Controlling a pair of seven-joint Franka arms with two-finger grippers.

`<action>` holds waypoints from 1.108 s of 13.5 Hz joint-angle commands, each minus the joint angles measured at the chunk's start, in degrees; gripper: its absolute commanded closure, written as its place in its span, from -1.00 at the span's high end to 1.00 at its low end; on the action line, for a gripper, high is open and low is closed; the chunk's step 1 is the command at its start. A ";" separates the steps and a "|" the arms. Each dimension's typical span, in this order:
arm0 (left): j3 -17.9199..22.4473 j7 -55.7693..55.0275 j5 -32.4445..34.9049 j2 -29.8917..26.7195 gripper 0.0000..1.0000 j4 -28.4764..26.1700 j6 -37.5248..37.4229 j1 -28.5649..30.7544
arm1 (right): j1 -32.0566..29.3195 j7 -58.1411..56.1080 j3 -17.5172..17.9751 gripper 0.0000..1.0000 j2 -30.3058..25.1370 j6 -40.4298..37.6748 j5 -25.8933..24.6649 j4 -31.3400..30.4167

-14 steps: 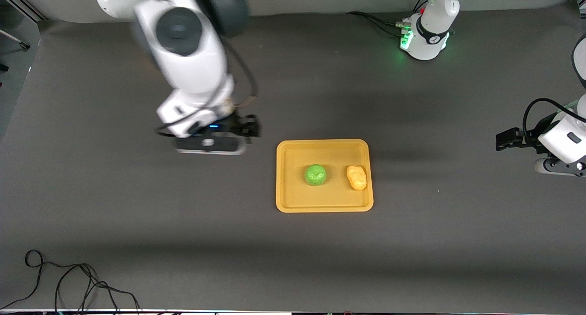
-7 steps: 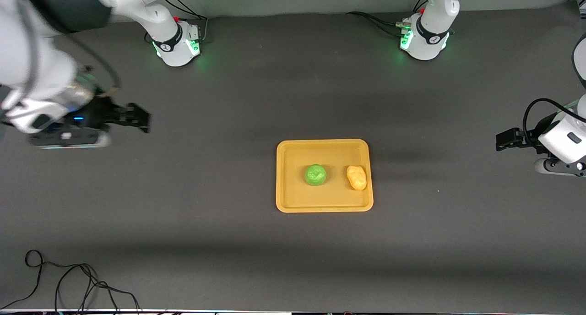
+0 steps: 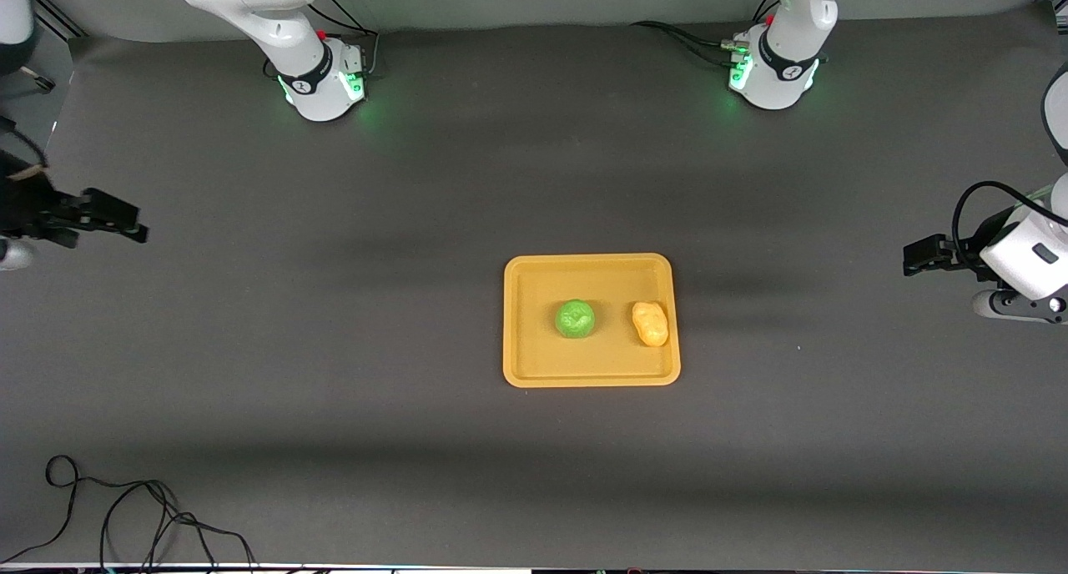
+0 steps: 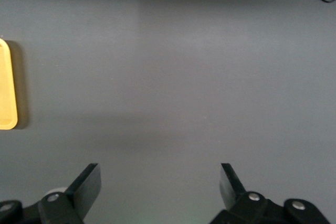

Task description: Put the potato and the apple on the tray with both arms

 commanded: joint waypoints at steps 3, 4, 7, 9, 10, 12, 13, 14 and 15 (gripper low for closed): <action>-0.15 0.55 0.22 0.74 0.99 1.13 -1.06 -0.04 | -0.02 -1.30 -0.46 1.00 -1.31 0.56 -1.43 -1.77; -0.15 0.72 0.22 0.83 0.99 1.13 -0.88 0.13 | 0.15 -1.30 -0.37 1.00 -1.22 0.38 -1.43 -1.77; -0.24 0.90 0.13 0.92 0.99 1.31 -1.23 0.13 | 0.94 -1.03 -0.46 1.00 -1.40 0.38 -1.43 -1.59; -0.24 0.90 0.13 0.83 0.99 1.40 -1.41 0.04 | 2.34 -0.95 -1.95 1.00 -1.40 0.47 -1.78 -1.68; -0.24 0.90 0.13 0.83 0.99 1.40 -1.32 0.13 | 2.35 -0.77 -1.95 1.00 -1.40 0.47 -2.48 -1.59; -0.15 1.07 0.13 0.91 0.99 1.40 -1.23 0.39 | 2.35 -0.86 -1.95 1.00 -1.40 0.47 -2.57 -1.50; -0.15 1.07 0.13 0.83 0.99 1.40 -1.23 0.39 | 2.26 -0.86 -1.95 1.00 -1.40 0.47 -2.57 -1.50; -0.15 1.07 0.13 0.83 0.99 1.40 -1.32 0.31 | 2.26 -0.77 -1.95 1.00 -1.40 0.47 -2.57 -1.50; -0.15 0.98 0.13 0.74 0.99 1.40 -1.32 0.31 | 2.26 -0.77 -1.95 1.00 -1.40 0.47 -2.57 -1.50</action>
